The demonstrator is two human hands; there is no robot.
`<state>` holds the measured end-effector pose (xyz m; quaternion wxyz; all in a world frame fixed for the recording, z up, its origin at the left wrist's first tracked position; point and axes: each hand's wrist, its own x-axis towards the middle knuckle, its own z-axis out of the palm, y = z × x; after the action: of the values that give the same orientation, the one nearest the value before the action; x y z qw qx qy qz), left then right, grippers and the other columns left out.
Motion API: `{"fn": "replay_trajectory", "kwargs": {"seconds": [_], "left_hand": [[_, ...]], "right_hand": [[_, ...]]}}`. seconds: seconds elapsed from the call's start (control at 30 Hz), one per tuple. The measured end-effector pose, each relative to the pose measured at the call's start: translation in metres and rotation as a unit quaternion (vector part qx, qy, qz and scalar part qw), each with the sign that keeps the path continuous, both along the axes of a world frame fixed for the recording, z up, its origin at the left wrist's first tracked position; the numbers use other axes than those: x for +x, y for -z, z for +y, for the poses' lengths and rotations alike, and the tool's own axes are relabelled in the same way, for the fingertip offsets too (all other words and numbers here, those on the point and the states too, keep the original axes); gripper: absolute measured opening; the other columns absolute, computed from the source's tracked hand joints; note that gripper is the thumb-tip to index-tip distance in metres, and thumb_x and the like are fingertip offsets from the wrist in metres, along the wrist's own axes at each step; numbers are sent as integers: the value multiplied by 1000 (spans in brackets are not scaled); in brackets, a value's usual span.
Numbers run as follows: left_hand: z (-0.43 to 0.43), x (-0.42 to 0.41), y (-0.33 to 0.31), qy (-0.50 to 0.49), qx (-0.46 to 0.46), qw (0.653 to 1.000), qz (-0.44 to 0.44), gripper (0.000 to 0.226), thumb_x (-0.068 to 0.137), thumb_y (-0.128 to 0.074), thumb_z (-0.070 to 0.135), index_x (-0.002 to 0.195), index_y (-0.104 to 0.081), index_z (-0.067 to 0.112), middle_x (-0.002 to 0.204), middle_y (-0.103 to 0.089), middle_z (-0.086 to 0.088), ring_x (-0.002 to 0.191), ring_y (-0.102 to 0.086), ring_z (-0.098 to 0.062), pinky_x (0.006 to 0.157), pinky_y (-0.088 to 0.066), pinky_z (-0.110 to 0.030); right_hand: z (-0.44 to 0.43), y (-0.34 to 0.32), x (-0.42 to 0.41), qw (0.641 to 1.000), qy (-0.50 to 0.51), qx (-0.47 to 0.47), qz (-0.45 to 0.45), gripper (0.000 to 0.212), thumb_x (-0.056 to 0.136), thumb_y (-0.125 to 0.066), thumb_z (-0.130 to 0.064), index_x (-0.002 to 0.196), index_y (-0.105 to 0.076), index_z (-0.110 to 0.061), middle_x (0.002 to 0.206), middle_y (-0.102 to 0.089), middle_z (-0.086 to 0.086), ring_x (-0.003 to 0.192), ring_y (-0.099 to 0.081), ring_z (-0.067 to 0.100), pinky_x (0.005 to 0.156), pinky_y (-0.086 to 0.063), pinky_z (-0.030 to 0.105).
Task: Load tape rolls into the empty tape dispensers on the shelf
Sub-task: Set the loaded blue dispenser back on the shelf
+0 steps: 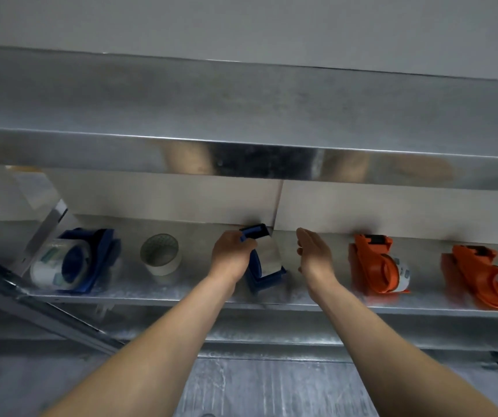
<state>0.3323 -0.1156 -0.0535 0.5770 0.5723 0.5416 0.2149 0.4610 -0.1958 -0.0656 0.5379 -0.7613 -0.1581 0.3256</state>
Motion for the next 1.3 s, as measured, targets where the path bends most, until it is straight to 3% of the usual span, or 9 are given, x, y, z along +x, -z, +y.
{"fn": "replay_trajectory", "kwargs": {"seconds": [0.13,0.3,0.37,0.47,0.6,0.7,0.87,1.17,1.3], "left_hand": [[-6,8,7,-54,-120,990,-42,11,92,-57,24,94,-59,14,99,-63,-11,91,-60,-27,73,-43,-33],[-16,9,19,-22,-157,987,-35,44,89,-59,38,123,-59,10,119,-65,-9,109,-60,-30,80,-49,-36],[-15,3,23,4,-112,994,0,41,84,-60,37,114,-63,9,110,-67,-10,102,-62,-29,86,-51,-40],[-13,-11,26,3,-89,996,18,11,87,-58,19,86,-60,9,85,-59,-11,80,-56,-26,69,-42,-34],[-7,-22,29,17,-80,996,30,21,71,-58,19,86,-60,5,79,-54,-14,74,-53,-26,66,-38,-37],[-4,-26,30,33,-78,996,33,11,80,-59,12,87,-63,4,79,-57,-14,75,-55,-28,67,-39,-36],[-1,-29,38,46,-84,995,22,27,79,-62,20,97,-69,2,94,-71,-14,94,-66,-39,79,-52,-42],[4,-32,40,57,-85,995,18,12,88,-62,16,93,-69,7,95,-72,-17,93,-66,-34,80,-50,-39],[6,-30,43,59,-81,995,22,14,88,-63,15,94,-69,4,97,-71,-19,95,-66,-34,80,-49,-38]], "right_hand": [[6,12,-3,996,-75,-42,29,45,106,-37,-37,145,-48,-18,146,-50,0,131,-48,23,114,-37,39],[4,26,-18,986,-124,-69,89,42,104,-29,-51,101,-65,-28,98,-68,-4,90,-64,17,85,-53,36],[-1,33,-20,983,-141,-102,49,45,101,-25,-58,93,-61,-33,96,-67,0,94,-65,26,91,-54,47],[-4,36,-24,983,-146,-106,43,43,101,-24,-59,90,-58,-34,87,-69,3,89,-68,28,89,-55,50],[-7,32,-32,980,-163,-94,62,40,103,-27,-54,84,-57,-36,86,-70,0,81,-68,17,72,-56,35],[-8,32,-36,981,-165,-88,56,36,102,-33,-53,83,-59,-36,88,-69,-4,82,-67,14,66,-53,31],[-10,33,-40,979,-176,-100,7,25,91,-55,-52,86,-66,-30,95,-71,-2,92,-66,21,90,-55,47],[-26,39,-43,972,-214,-97,-17,19,77,-59,-24,94,-69,-26,91,-71,-7,90,-64,18,78,-50,31],[-30,52,-43,953,-229,-160,-115,33,88,-65,-13,120,-70,-12,117,-70,2,108,-65,19,84,-44,20]]}}
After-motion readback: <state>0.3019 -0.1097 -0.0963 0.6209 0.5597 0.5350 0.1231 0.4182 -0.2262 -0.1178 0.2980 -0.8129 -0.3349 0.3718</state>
